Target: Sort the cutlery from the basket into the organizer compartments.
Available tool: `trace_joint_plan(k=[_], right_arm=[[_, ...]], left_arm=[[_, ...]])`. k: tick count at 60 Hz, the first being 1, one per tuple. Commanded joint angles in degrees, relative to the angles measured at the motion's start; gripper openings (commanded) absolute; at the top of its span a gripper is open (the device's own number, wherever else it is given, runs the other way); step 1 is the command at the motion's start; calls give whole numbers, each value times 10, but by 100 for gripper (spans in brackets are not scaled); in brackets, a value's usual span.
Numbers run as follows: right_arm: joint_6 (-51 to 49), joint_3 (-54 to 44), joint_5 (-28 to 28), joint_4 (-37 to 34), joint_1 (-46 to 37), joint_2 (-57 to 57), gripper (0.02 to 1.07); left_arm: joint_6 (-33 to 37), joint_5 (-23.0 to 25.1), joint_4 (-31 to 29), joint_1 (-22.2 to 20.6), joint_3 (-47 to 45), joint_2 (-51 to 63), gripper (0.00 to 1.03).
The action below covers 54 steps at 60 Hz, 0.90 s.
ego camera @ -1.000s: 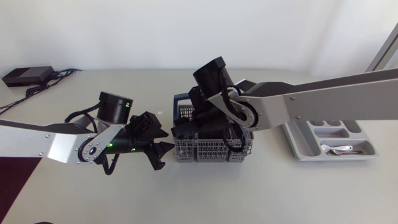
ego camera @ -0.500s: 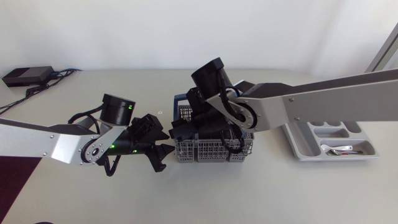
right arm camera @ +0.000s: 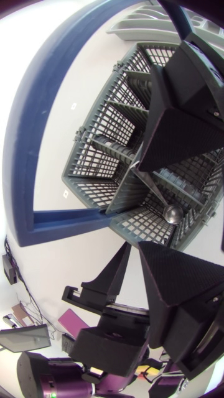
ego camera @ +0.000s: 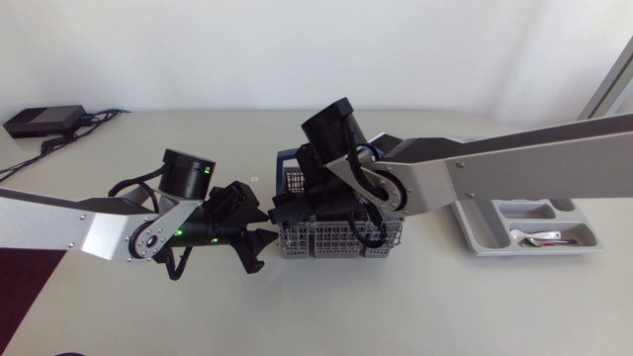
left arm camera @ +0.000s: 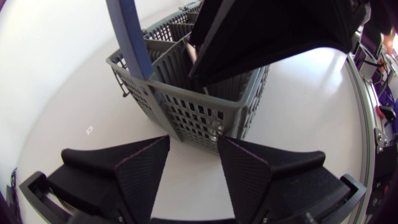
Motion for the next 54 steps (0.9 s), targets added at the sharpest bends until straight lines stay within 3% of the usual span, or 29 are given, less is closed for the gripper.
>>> trace_joint_plan(k=[1, 20, 54], right_arm=[[10, -19, 21, 6, 3, -6, 83], [-4, -31, 66, 32, 14, -12, 83], [-9, -21, 66, 44, 26, 7, 83]], left_arm=[[6, 5, 3, -6, -6, 10, 54], [6, 5, 4, -5, -7, 10, 54], [6, 5, 4, -10, -6, 17, 54]])
